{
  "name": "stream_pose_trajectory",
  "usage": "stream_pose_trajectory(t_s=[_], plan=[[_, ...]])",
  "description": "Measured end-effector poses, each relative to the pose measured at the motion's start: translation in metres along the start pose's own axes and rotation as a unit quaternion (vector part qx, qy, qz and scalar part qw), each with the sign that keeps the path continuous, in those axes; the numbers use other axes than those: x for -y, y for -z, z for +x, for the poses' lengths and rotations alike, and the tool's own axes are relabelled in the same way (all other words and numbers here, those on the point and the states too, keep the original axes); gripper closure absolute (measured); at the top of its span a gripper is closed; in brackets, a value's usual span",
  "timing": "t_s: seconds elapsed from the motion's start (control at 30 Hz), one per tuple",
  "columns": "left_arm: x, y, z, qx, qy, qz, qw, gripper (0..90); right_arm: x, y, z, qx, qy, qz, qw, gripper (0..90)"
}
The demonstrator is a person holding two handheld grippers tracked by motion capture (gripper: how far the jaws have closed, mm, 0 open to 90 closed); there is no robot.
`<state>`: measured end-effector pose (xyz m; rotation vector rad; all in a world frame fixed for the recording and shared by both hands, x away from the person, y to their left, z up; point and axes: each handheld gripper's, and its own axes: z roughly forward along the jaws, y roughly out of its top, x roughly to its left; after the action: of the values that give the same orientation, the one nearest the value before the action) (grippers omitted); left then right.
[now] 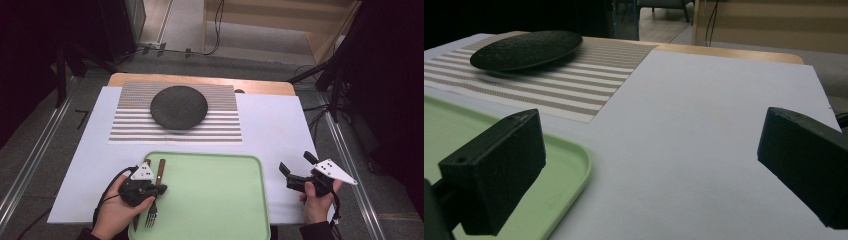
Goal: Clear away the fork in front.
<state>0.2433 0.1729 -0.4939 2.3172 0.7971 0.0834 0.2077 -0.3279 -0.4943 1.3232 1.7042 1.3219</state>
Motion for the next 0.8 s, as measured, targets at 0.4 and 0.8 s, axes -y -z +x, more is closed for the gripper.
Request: stream_pose_trajectory(t_s=[0.4, 0.8], plan=[[-0.007, 0.014, -0.003, 0.008, -0.006, -0.057, 0.9983, 61.7, 0.000, 0.000, 0.000, -0.001, 0.000, 0.000, 1.0000, 0.0], [-0.025, 0.032, 0.003, 0.013, 0.006, -0.123, 0.9923, 13.6, 0.000, 0.001, -0.001, 0.002, -0.001, 0.000, 1.0000, 0.0]])
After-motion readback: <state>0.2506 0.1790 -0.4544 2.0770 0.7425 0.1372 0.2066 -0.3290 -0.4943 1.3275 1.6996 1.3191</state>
